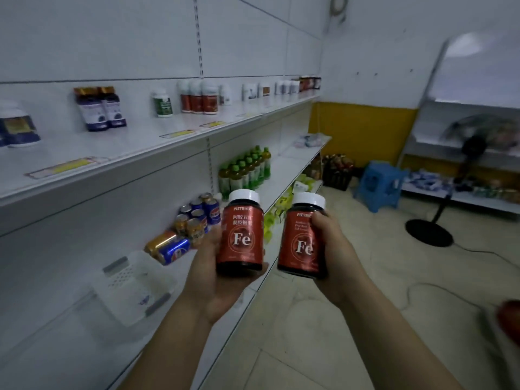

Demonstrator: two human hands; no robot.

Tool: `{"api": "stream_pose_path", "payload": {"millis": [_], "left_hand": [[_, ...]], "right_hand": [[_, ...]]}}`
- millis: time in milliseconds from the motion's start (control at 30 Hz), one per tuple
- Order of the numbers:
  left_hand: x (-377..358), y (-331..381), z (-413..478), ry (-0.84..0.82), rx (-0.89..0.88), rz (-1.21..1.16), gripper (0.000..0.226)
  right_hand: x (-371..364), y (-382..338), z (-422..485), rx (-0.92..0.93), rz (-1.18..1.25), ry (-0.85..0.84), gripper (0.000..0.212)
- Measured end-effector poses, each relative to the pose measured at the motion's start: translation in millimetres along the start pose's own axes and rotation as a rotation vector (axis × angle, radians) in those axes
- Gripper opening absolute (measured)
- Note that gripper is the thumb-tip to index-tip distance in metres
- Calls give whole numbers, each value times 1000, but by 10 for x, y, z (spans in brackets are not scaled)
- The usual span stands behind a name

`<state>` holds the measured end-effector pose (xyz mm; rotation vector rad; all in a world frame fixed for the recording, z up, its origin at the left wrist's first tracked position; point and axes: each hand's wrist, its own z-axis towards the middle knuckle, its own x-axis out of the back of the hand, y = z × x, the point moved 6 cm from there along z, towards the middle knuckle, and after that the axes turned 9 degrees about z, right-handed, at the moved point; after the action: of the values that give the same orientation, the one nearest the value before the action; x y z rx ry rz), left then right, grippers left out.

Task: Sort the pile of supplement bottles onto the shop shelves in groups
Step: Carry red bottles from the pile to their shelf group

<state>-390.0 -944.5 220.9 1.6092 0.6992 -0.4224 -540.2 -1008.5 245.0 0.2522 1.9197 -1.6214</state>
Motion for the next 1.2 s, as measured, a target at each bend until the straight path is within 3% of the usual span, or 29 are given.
{"api": "stream_pose_path", "payload": {"millis": [67,133,200,300,367,400,567,767,867,1100,1200], "left_hand": [[18,25,357,-41,33,17,84],[47,79,733,-57,64,64,63],[63,151,1127,-82,98,107,55],[57,236,1703,-129,118,187,58],[0,278,2059,-155,109,253,73],[-54,280,2226,-170,99,293,77],[-480,90,2989,-233,81,364,54],[-1191,-326,3955,-327,44,489,46],[-1607,-535,4493,-386,29,544,37],[-2647,-542,5714,-429,14,417,58],[-2867,-416,6225,-396,31,320,66]], "right_hand": [[44,-39,313,28,-28,28,24],[79,-64,641,41,-55,70,21],[117,-98,988,33,-50,121,19],[215,-178,1460,52,-69,199,21],[352,-264,1718,120,-147,275,19],[430,-304,1823,144,-174,308,19],[884,-608,2226,223,-234,418,23],[1680,-1153,2780,368,-149,537,17],[2071,-1474,3222,387,-140,530,15],[2491,-2476,4513,422,-152,391,25],[2495,-2833,5076,419,-155,309,19]]}}
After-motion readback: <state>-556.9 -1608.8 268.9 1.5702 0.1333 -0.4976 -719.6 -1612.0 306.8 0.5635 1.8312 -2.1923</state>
